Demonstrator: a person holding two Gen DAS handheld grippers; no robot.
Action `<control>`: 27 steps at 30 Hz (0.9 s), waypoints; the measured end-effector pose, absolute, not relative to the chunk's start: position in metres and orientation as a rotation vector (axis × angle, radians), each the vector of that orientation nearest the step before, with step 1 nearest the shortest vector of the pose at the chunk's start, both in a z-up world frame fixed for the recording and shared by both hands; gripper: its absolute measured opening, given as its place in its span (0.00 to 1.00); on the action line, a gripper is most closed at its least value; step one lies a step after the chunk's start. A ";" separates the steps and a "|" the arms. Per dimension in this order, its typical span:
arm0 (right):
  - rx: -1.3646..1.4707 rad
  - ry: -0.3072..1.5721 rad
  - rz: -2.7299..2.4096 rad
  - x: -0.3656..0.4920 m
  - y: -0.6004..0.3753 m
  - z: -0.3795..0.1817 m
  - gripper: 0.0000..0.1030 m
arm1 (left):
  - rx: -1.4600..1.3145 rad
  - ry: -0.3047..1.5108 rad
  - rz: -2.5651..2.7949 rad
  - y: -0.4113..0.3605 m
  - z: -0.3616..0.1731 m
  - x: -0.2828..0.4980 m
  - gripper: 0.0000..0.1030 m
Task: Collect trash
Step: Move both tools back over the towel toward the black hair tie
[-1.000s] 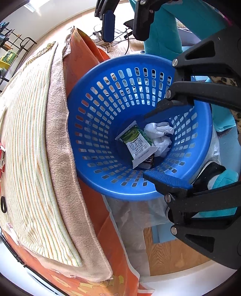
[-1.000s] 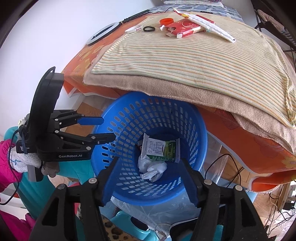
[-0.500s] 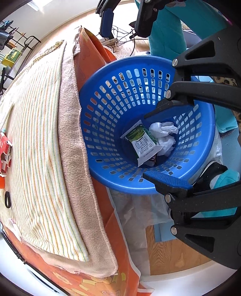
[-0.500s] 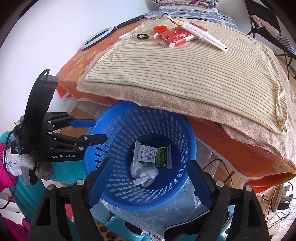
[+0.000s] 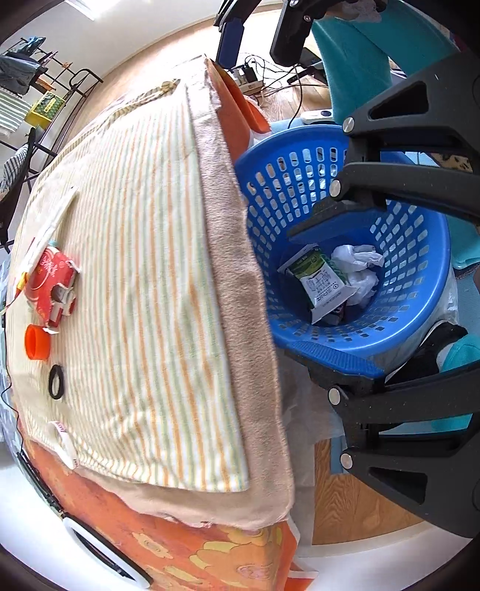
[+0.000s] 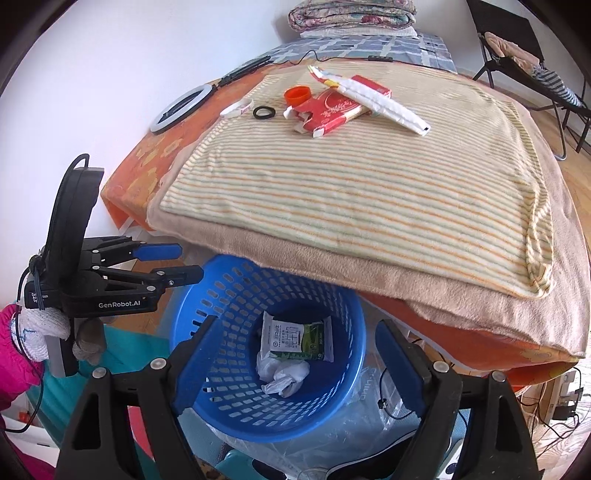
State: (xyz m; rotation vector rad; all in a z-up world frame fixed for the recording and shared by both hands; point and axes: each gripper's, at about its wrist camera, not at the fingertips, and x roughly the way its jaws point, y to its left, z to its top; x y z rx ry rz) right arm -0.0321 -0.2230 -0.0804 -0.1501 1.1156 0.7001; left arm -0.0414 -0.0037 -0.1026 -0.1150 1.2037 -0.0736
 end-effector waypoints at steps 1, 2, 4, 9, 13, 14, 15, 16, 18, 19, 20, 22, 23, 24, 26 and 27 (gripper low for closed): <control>-0.148 1.101 0.693 -0.027 -0.224 -0.076 0.84 | -0.113 1.193 -0.069 -0.001 -0.098 -0.037 0.55; -0.144 1.087 0.685 -0.022 -0.225 -0.073 0.84 | -0.110 1.184 -0.065 0.001 -0.093 -0.031 0.55; -0.128 1.059 0.674 -0.010 -0.227 -0.065 0.84 | -0.108 1.165 -0.062 0.007 -0.085 -0.020 0.55; -0.132 0.980 0.647 0.022 -0.226 -0.047 0.84 | -0.120 1.125 -0.028 0.028 -0.069 0.006 0.55; -0.117 0.956 0.649 0.057 -0.221 -0.037 0.84 | -0.143 1.101 -0.001 0.052 -0.059 0.028 0.55; -0.121 0.949 0.646 0.066 -0.220 -0.036 0.84 | -0.146 1.092 0.008 0.059 -0.057 0.033 0.55; -0.126 0.945 0.639 0.075 -0.218 -0.035 0.84 | -0.151 1.084 0.018 0.066 -0.055 0.039 0.55; -0.128 0.947 0.633 0.083 -0.216 -0.035 0.84 | -0.157 1.078 0.032 0.074 -0.053 0.046 0.55; -0.123 0.957 0.631 0.101 -0.211 -0.037 0.84 | -0.162 1.064 0.067 0.089 -0.051 0.058 0.55; -0.118 0.963 0.630 0.109 -0.209 -0.038 0.84 | -0.167 1.053 0.084 0.097 -0.049 0.064 0.55; -0.114 0.971 0.626 0.117 -0.207 -0.040 0.84 | -0.174 1.044 0.102 0.105 -0.049 0.070 0.55; -0.111 0.982 0.619 0.131 -0.201 -0.045 0.84 | -0.191 1.035 0.127 0.119 -0.050 0.083 0.55; -0.114 0.987 0.620 0.137 -0.198 -0.048 0.84 | -0.201 1.030 0.131 0.124 -0.051 0.088 0.55; -0.119 0.991 0.620 0.142 -0.195 -0.051 0.84 | -0.209 1.027 0.132 0.127 -0.052 0.094 0.55; -0.132 0.993 0.614 0.153 -0.188 -0.055 0.84 | -0.219 1.027 0.128 0.131 -0.056 0.106 0.55; -0.136 0.993 0.614 0.158 -0.185 -0.057 0.84 | -0.224 1.033 0.124 0.132 -0.059 0.113 0.55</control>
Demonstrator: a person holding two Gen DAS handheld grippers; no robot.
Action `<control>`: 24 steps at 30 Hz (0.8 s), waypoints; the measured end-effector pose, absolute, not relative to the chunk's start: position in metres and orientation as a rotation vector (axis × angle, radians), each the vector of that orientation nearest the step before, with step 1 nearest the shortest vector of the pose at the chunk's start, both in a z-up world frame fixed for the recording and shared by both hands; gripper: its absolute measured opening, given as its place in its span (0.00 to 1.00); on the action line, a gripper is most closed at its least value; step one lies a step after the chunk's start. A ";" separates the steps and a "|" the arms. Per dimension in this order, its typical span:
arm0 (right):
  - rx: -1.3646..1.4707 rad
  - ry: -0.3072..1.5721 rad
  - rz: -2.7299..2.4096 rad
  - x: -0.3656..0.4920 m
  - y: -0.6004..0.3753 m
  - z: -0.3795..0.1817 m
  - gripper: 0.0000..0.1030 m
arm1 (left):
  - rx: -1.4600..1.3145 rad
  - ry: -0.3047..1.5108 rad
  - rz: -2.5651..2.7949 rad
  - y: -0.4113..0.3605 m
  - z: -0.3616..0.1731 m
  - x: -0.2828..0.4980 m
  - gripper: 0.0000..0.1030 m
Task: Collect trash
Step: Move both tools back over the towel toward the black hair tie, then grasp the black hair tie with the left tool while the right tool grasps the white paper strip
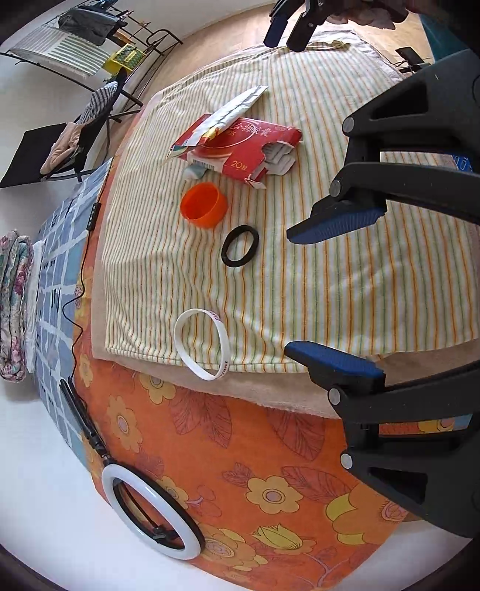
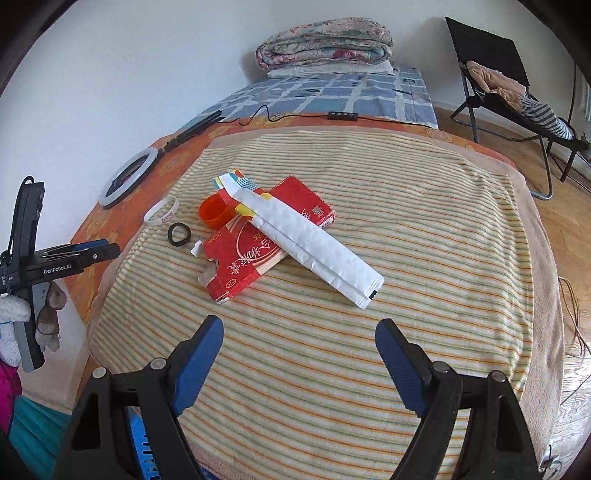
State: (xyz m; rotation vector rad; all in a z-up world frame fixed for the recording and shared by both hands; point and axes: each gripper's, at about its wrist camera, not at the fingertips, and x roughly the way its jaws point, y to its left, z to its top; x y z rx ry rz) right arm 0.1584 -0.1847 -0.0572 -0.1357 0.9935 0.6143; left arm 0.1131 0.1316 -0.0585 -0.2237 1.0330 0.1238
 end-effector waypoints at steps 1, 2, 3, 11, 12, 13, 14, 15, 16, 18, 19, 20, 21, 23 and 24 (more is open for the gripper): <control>-0.138 0.993 0.614 0.164 -0.182 -0.059 0.84 | -0.229 1.039 0.119 0.132 -0.062 0.120 0.55; -0.142 0.992 0.613 0.169 -0.179 -0.061 0.84 | -0.233 1.046 0.115 0.131 -0.065 0.125 0.55; -0.147 0.990 0.614 0.174 -0.176 -0.062 0.84 | -0.240 1.054 0.108 0.131 -0.069 0.131 0.55; -0.214 0.989 0.633 0.209 -0.156 -0.077 0.82 | -0.215 1.080 0.070 0.119 -0.084 0.166 0.42; -0.228 0.992 0.637 0.212 -0.155 -0.080 0.81 | -0.216 1.081 0.069 0.119 -0.085 0.169 0.42; -0.244 0.995 0.639 0.215 -0.153 -0.083 0.80 | -0.216 1.083 0.068 0.119 -0.087 0.171 0.42; -0.259 0.997 0.644 0.217 -0.152 -0.086 0.80 | -0.214 1.086 0.069 0.118 -0.089 0.173 0.41; -0.270 0.998 0.649 0.219 -0.152 -0.089 0.80 | -0.210 1.087 0.070 0.118 -0.090 0.175 0.41; -0.276 1.000 0.653 0.220 -0.152 -0.091 0.79 | -0.210 1.088 0.069 0.118 -0.092 0.177 0.39; -0.283 1.006 0.658 0.222 -0.153 -0.096 0.79 | -0.209 1.097 0.066 0.118 -0.096 0.181 0.33; -0.283 1.009 0.656 0.224 -0.153 -0.098 0.79 | -0.202 1.099 0.067 0.118 -0.098 0.183 0.33; -0.280 1.013 0.658 0.225 -0.153 -0.100 0.78 | -0.190 1.102 0.073 0.117 -0.100 0.184 0.33; -0.277 1.017 0.660 0.227 -0.153 -0.102 0.76 | -0.182 1.107 0.078 0.118 -0.102 0.186 0.32; -0.275 1.020 0.660 0.228 -0.153 -0.104 0.74 | -0.186 1.115 0.080 0.119 -0.106 0.188 0.32; -0.278 1.020 0.660 0.228 -0.153 -0.105 0.72 | -0.191 1.118 0.082 0.120 -0.108 0.189 0.30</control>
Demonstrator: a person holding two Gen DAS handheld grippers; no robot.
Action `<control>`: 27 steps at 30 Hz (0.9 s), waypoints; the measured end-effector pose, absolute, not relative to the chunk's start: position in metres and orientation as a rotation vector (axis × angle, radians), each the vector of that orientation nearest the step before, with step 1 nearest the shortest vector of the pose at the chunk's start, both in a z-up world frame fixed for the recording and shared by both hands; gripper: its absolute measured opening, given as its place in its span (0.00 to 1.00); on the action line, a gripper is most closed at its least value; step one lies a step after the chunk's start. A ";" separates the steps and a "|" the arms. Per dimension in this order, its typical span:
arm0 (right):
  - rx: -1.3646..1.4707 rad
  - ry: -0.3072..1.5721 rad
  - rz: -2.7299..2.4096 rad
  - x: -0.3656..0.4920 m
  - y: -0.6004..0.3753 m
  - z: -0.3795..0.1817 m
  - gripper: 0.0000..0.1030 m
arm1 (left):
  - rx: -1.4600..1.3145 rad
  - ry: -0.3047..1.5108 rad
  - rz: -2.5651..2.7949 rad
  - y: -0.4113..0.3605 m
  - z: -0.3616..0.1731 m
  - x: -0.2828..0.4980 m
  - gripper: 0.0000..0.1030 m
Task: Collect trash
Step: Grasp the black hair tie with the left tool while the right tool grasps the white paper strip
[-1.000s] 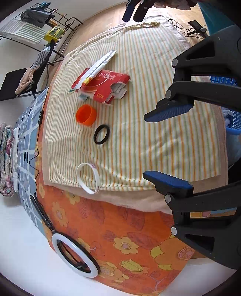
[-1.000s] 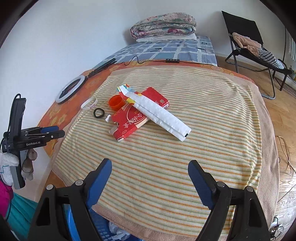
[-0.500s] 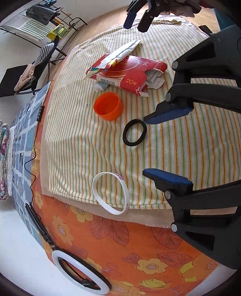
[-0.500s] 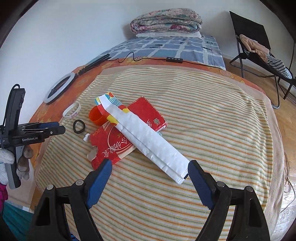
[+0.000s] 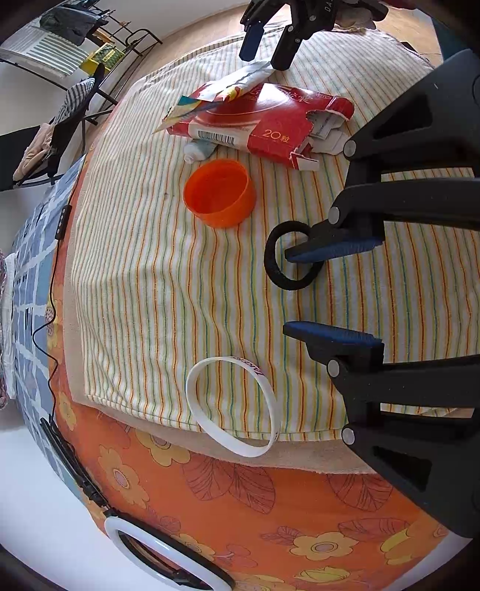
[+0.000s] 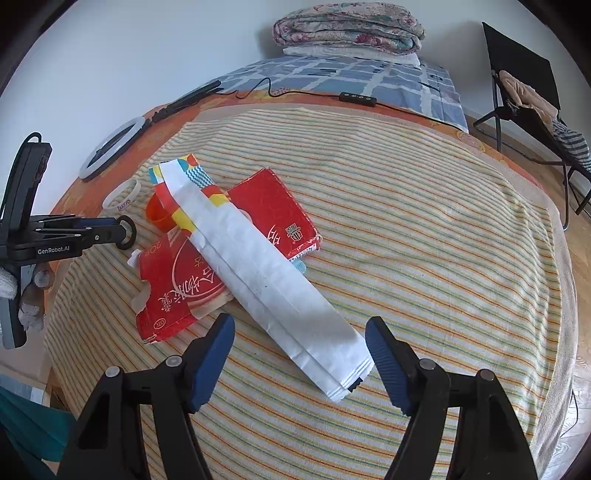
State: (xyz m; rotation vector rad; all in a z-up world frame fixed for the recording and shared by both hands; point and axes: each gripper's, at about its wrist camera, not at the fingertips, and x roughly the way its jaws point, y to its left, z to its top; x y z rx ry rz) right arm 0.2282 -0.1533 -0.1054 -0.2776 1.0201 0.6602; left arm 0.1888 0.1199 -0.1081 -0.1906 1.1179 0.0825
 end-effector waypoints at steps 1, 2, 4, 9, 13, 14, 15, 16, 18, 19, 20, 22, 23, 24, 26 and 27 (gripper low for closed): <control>-0.281 1.021 0.660 0.228 -0.153 -0.107 0.72 | -0.192 1.120 0.082 0.120 -0.110 0.189 0.30; -0.283 1.022 0.660 0.229 -0.152 -0.108 0.70 | -0.190 1.121 0.082 0.120 -0.111 0.190 0.29; -0.283 1.027 0.667 0.229 -0.152 -0.110 0.65 | -0.184 1.114 0.075 0.119 -0.110 0.190 0.23; -0.303 1.018 0.678 0.225 -0.148 -0.110 0.51 | -0.138 1.100 0.068 0.109 -0.107 0.189 0.09; -0.291 1.011 0.686 0.222 -0.150 -0.106 0.33 | -0.132 1.092 0.070 0.108 -0.105 0.186 0.07; -0.290 1.011 0.689 0.222 -0.151 -0.105 0.30 | -0.133 1.090 0.072 0.109 -0.105 0.185 0.06; -0.292 1.011 0.689 0.221 -0.151 -0.105 0.26 | -0.134 1.088 0.075 0.110 -0.104 0.184 0.06; -0.296 1.009 0.687 0.220 -0.151 -0.104 0.24 | -0.134 1.085 0.077 0.110 -0.103 0.183 0.05; -0.307 0.999 0.683 0.218 -0.151 -0.103 0.14 | -0.133 1.081 0.081 0.111 -0.101 0.182 0.05; -0.310 0.997 0.684 0.217 -0.151 -0.102 0.13 | -0.134 1.078 0.083 0.111 -0.100 0.181 0.05; -0.315 0.990 0.695 0.215 -0.151 -0.101 0.13 | -0.138 1.076 0.083 0.112 -0.099 0.181 0.05; -0.344 0.975 0.719 0.211 -0.148 -0.098 0.15 | -0.141 1.074 0.085 0.113 -0.098 0.180 0.05; -0.360 0.972 0.712 0.210 -0.147 -0.098 0.33 | -0.142 1.073 0.085 0.114 -0.098 0.179 0.05; -0.380 0.966 0.688 0.210 -0.146 -0.098 0.67 | -0.144 1.073 0.085 0.114 -0.098 0.179 0.05; -0.421 0.898 0.649 0.206 -0.144 -0.096 0.86 | -0.144 1.075 0.087 0.114 -0.099 0.179 0.05; -0.442 0.892 0.655 0.206 -0.141 -0.097 0.77 | -0.144 1.076 0.087 0.115 -0.099 0.180 0.05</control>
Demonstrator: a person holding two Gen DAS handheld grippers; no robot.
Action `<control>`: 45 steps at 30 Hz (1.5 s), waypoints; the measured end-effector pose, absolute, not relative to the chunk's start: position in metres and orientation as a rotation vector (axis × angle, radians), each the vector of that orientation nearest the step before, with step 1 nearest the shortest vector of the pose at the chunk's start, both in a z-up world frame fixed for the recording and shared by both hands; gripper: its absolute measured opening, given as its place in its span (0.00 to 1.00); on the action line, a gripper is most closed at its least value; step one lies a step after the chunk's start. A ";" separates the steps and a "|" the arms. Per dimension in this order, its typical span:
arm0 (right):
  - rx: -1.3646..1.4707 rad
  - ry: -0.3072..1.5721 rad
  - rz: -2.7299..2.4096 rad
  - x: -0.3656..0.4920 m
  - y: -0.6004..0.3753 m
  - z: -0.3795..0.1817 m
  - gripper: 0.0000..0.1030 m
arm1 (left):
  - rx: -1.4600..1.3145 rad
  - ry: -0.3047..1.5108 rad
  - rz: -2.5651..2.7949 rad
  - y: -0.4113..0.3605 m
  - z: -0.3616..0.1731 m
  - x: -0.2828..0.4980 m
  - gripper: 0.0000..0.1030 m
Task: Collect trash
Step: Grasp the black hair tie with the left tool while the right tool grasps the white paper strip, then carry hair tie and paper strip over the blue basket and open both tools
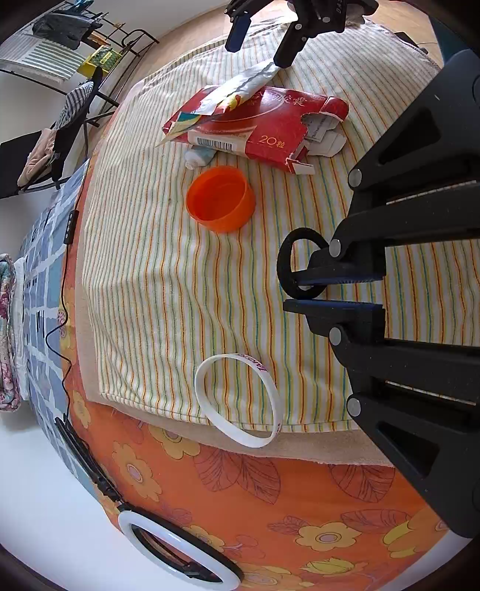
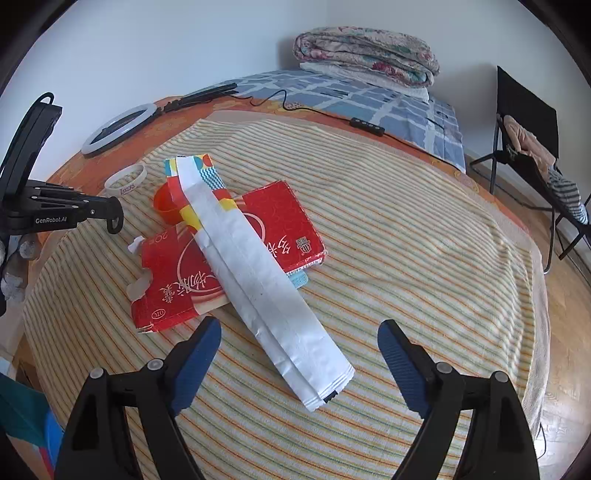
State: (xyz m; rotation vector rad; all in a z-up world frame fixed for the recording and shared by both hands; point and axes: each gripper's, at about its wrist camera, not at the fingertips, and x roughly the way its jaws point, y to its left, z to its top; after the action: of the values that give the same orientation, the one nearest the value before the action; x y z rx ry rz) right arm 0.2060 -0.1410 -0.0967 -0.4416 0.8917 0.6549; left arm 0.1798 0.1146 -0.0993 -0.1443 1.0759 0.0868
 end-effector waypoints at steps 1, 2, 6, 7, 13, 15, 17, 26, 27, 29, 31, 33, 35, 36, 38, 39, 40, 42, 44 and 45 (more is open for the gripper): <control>-0.459 0.913 0.663 0.208 -0.138 -0.100 0.70 | -0.144 1.076 0.085 0.115 -0.100 0.180 0.05; -0.466 0.929 0.669 0.210 -0.135 -0.103 0.60 | -0.142 1.077 0.085 0.114 -0.100 0.180 0.05; -0.485 0.956 0.664 0.213 -0.130 -0.116 0.45 | -0.139 1.075 0.080 0.113 -0.099 0.178 0.05; -0.490 0.955 0.659 0.212 -0.130 -0.116 0.44 | -0.136 1.073 0.079 0.113 -0.098 0.178 0.05; -0.414 0.948 0.666 0.208 -0.142 -0.103 0.08 | -0.135 1.061 0.073 0.109 -0.091 0.169 0.05; -0.389 0.945 0.664 0.206 -0.146 -0.096 0.06 | -0.130 1.054 0.069 0.105 -0.086 0.165 0.05; -0.355 0.943 0.671 0.202 -0.151 -0.088 0.06 | -0.123 1.043 0.064 0.102 -0.080 0.160 0.05; -0.296 0.893 0.719 0.161 -0.161 -0.045 0.06 | -0.100 0.993 0.036 0.082 -0.049 0.125 0.05; -0.297 0.885 0.727 0.153 -0.162 -0.041 0.06 | -0.092 0.988 0.035 0.078 -0.046 0.120 0.05; -0.292 0.878 0.747 0.137 -0.165 -0.033 0.06 | -0.084 0.980 0.026 0.072 -0.041 0.108 0.05; -0.288 0.876 0.767 0.120 -0.168 -0.028 0.06 | -0.079 0.971 0.015 0.067 -0.036 0.096 0.05; -0.289 0.877 0.787 0.104 -0.171 -0.024 0.06 | -0.063 0.962 0.013 0.060 -0.031 0.083 0.05; -0.287 0.886 0.809 0.086 -0.175 -0.023 0.06 | -0.056 0.957 0.006 0.054 -0.028 0.069 0.05; -0.286 0.893 0.820 0.077 -0.177 -0.024 0.06 | -0.054 0.956 0.003 0.051 -0.027 0.062 0.05; -0.280 0.908 0.840 0.058 -0.182 -0.026 0.06 | -0.047 0.959 -0.002 0.045 -0.027 0.047 0.05; -0.277 0.917 0.850 0.048 -0.185 -0.028 0.06 | -0.044 0.961 -0.005 0.042 -0.028 0.040 0.05; -0.276 0.928 0.860 0.039 -0.187 -0.031 0.06 | -0.041 0.964 -0.008 0.039 -0.029 0.033 0.05; -0.277 0.949 0.877 0.022 -0.191 -0.037 0.06 | -0.032 0.969 -0.014 0.031 -0.032 0.019 0.05; -0.282 0.965 0.893 0.005 -0.195 -0.043 0.06 | -0.021 0.976 -0.023 0.024 -0.036 0.006 0.05; -0.285 0.974 0.900 -0.003 -0.197 -0.046 0.06 | -0.015 0.979 -0.026 0.020 -0.039 0.000 0.05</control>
State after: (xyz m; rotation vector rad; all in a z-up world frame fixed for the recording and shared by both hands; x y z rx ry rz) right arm -0.0028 -0.1971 -0.0460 -0.2853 0.9742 0.9003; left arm -0.0002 0.0203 -0.0386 -0.0153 0.9794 -0.0264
